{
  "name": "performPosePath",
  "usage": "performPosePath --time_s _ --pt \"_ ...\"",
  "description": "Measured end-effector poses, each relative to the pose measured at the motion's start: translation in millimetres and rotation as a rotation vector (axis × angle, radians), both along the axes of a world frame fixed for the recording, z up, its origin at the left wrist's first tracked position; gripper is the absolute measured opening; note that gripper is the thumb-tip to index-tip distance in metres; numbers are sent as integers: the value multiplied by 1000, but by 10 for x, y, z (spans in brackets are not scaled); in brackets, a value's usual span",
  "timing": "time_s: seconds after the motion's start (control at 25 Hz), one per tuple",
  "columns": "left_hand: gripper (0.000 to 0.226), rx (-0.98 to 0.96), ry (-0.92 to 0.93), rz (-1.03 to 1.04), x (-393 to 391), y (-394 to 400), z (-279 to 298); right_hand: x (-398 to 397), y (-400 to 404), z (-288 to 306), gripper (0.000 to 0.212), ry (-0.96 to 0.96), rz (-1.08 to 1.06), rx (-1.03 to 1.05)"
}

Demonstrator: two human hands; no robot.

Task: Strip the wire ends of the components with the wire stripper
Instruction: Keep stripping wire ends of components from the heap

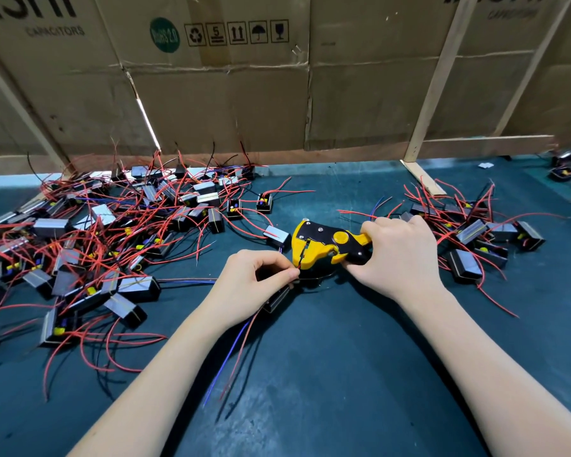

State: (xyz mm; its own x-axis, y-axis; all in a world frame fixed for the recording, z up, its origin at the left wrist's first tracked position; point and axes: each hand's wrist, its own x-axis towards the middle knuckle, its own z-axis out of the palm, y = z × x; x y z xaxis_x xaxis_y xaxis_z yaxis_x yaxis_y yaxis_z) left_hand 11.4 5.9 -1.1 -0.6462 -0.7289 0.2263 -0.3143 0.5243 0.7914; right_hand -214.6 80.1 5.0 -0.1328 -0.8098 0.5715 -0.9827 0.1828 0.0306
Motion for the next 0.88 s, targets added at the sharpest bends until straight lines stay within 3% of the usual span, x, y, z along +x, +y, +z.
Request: performPosePath --time_s 0.32,0.64,0.88 --pt "15 19 25 -10 10 -33 4 25 -30 -39 41 -27 -79 -109" --pt "15 17 -16 -17 -13 16 14 -85 -29 -90 50 -84 -140 -94" --pt "13 -99 65 157 -43 52 29 -162 -15 -39 47 -158 -167 -151"
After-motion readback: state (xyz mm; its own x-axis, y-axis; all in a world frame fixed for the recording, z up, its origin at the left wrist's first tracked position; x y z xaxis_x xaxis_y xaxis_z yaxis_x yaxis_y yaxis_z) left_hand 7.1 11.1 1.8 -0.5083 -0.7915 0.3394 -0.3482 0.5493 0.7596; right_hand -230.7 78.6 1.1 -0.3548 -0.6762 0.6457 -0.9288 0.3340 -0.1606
